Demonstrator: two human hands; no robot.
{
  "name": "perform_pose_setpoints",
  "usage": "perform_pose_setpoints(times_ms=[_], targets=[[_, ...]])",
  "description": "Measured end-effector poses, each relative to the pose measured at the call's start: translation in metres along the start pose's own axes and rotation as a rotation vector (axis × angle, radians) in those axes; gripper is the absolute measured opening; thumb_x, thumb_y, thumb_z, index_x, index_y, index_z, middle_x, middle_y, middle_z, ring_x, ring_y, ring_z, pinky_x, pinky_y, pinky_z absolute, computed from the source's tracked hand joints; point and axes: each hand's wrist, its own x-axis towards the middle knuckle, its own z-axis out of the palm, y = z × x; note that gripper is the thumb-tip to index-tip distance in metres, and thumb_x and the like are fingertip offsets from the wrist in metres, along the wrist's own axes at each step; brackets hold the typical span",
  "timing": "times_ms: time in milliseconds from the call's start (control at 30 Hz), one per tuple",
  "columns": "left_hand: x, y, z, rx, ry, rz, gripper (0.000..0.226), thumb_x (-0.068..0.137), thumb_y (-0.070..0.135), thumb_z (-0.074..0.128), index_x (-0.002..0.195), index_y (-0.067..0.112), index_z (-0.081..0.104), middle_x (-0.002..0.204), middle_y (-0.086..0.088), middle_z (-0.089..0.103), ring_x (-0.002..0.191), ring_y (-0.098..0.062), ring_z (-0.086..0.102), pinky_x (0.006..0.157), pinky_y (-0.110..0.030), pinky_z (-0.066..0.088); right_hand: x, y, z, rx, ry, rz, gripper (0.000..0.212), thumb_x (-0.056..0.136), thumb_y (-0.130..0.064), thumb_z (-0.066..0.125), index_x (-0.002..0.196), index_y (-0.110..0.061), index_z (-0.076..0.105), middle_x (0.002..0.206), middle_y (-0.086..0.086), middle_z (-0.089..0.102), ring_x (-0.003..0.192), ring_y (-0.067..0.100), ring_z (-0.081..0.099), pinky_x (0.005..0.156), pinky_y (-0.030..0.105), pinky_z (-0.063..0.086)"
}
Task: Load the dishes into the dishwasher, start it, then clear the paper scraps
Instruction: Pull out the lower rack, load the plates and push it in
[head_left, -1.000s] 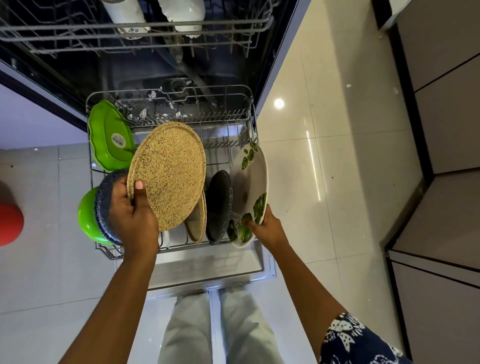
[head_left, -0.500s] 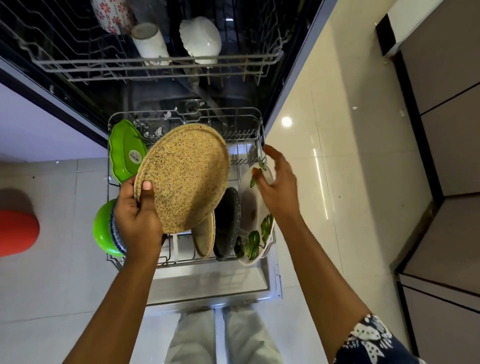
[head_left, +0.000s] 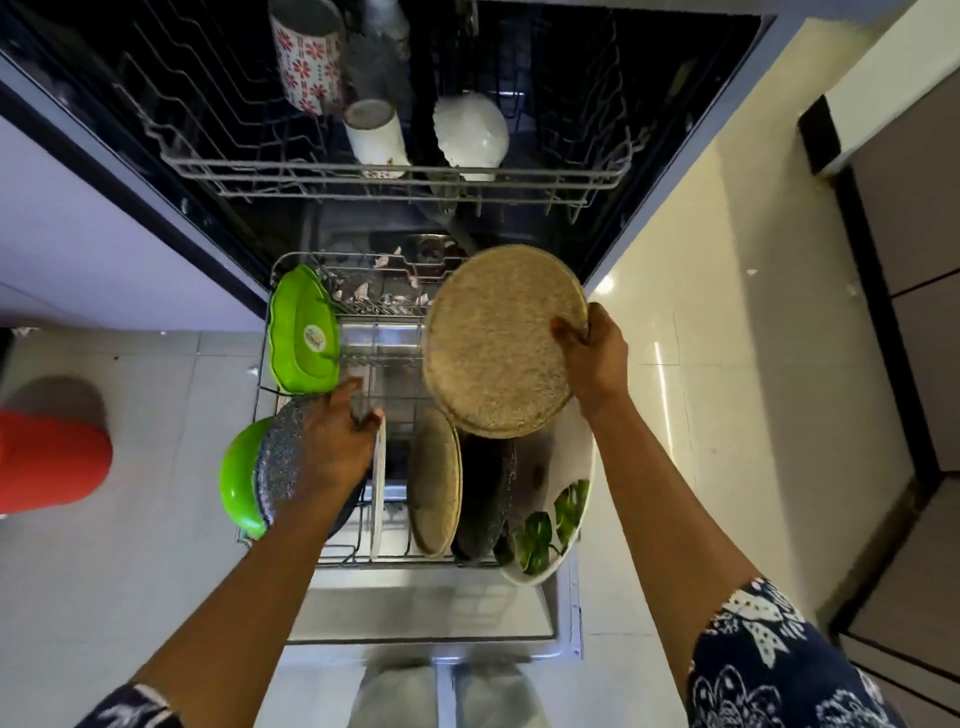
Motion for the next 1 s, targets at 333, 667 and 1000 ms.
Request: perform_pose_setpoints(times_ms=[333, 667, 1000], targets=[[-0.049, -0.076, 0.053, 0.337, -0.196, 0.135, 0.067, 0.097, 0.034, 0.041, 0.151, 0.022, 0.004, 0.156, -0.005, 0.025, 0.143, -0.028, 0.026, 0.108, -0.059, 0.025, 0.016, 0.025, 0.023, -0.351, 0.171, -0.008, 0.018, 0.098, -0.017, 0.035, 0.110, -0.007, 0.043, 0.096, 0.011, 0.059, 0.077, 0.025, 0.054, 0.066, 0.036, 0.048], [-0.022, -0.077, 0.069, 0.199, -0.106, 0.189, 0.056, 0.100, 0.024, 0.039, 0.152, 0.020, 0.020, 0.154, -0.004, 0.031, 0.142, -0.025, 0.029, 0.111, -0.052, 0.030, 0.064, 0.035, 0.042, -0.502, 0.085, 0.035, 0.029, 0.098, -0.019, 0.036, 0.124, -0.007, 0.042, 0.114, 0.015, 0.061, 0.095, 0.031, 0.058, 0.072, 0.033, 0.042], [-0.021, -0.085, 0.078, 0.156, -0.070, 0.230, 0.054, 0.101, 0.024, 0.037, 0.152, 0.022, 0.018, 0.155, -0.002, 0.029, 0.143, -0.020, 0.026, 0.112, -0.053, 0.029, 0.099, 0.045, 0.062, -0.554, 0.074, 0.059, 0.033, 0.098, -0.020, 0.038, 0.128, -0.007, 0.041, 0.122, 0.016, 0.057, 0.107, 0.034, 0.057, 0.084, 0.039, 0.047]])
